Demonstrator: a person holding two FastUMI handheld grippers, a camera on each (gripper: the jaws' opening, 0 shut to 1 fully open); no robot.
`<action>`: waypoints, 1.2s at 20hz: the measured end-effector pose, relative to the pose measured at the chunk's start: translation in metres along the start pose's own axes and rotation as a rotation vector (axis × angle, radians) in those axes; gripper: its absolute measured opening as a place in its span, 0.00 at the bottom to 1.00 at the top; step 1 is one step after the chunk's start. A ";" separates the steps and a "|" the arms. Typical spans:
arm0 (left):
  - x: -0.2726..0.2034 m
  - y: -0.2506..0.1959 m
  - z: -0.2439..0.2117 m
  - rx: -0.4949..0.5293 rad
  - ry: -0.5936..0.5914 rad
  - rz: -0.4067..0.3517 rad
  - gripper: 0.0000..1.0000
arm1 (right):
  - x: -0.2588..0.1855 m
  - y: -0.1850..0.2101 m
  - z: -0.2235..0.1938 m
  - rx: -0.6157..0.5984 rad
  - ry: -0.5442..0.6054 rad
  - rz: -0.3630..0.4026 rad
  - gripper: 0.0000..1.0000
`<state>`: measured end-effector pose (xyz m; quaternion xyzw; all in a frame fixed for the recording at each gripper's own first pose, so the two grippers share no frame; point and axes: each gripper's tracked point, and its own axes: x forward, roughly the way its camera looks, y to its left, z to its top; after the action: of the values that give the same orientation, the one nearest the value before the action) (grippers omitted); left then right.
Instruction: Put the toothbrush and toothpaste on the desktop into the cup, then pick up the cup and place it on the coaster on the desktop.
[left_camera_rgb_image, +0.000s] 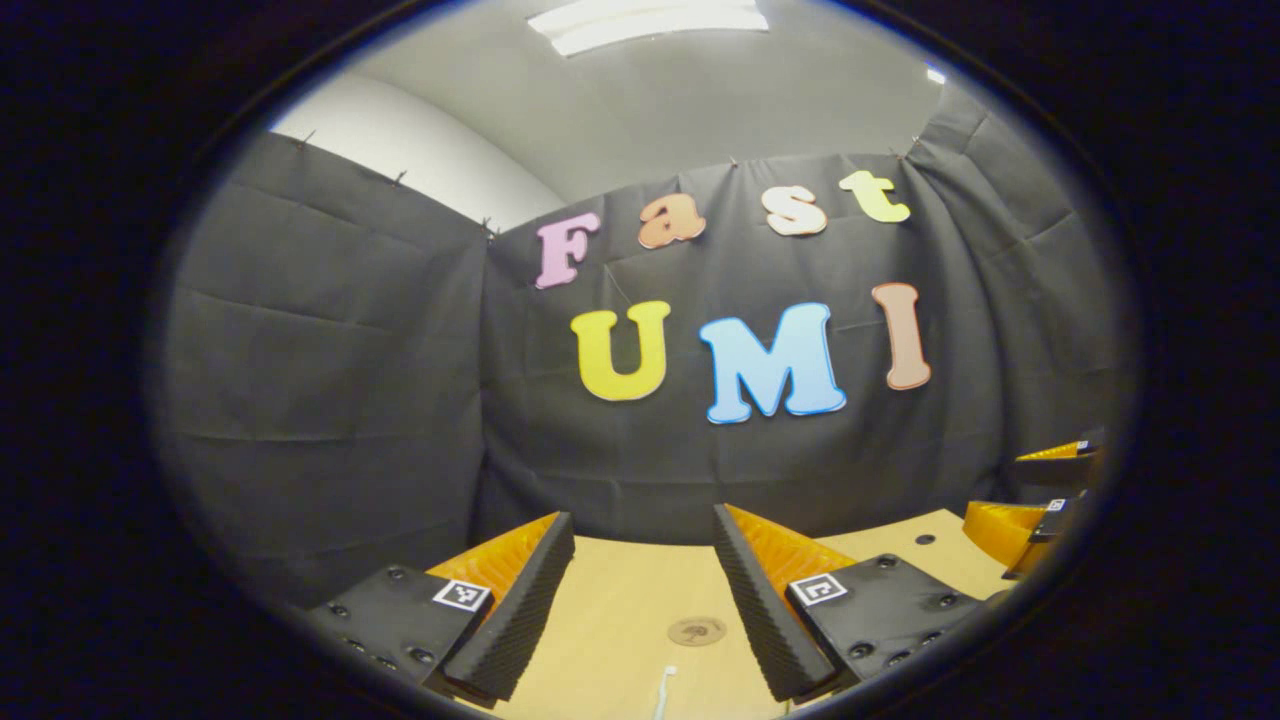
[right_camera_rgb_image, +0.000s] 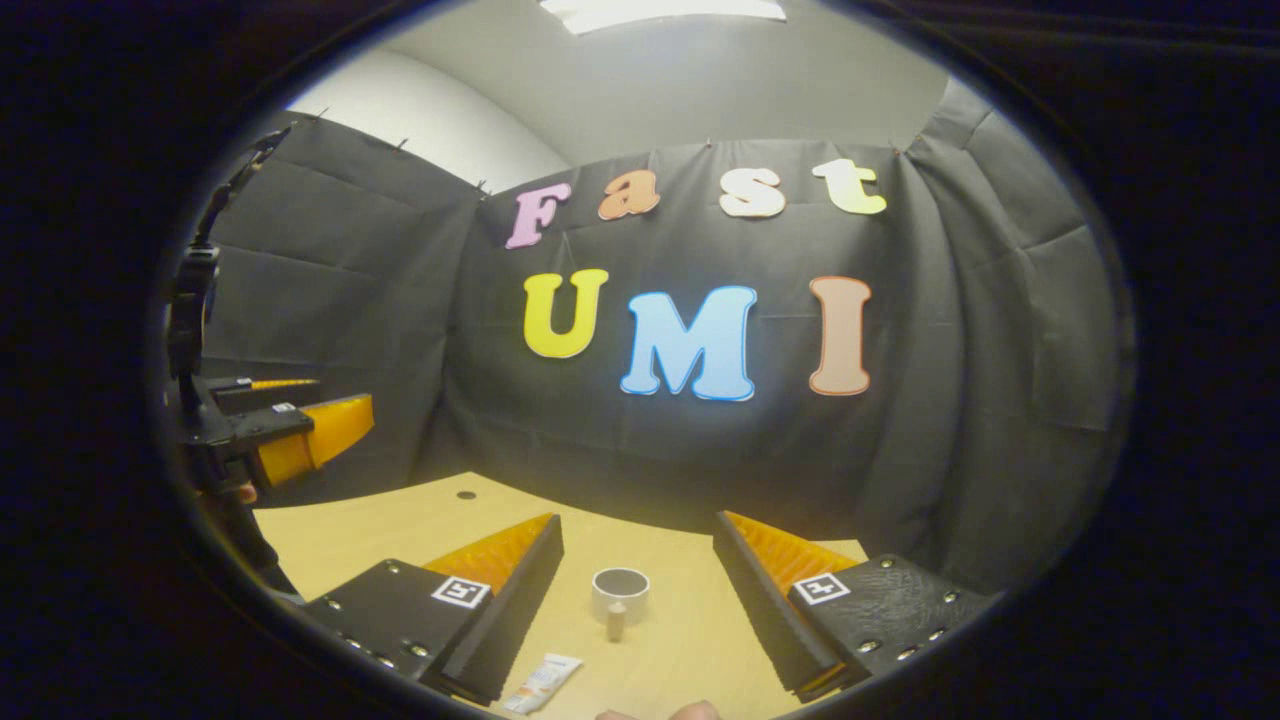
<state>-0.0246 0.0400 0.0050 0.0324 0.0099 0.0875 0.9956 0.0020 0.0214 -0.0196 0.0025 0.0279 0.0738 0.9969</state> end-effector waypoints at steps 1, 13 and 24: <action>-0.004 -0.001 0.009 0.040 -0.036 0.007 0.93 | -0.001 0.000 -0.004 -0.001 0.007 0.011 0.94; 0.049 0.000 -0.058 0.026 0.067 -0.174 0.92 | 0.020 0.034 -0.078 -0.011 0.280 -0.025 0.95; 0.083 0.002 -0.114 0.002 0.162 -0.385 0.93 | 0.031 0.072 -0.178 0.098 0.665 -0.086 0.94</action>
<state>0.0534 0.0636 -0.1097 0.0237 0.0962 -0.1022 0.9898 0.0118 0.0975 -0.1982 0.0251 0.3553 0.0269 0.9340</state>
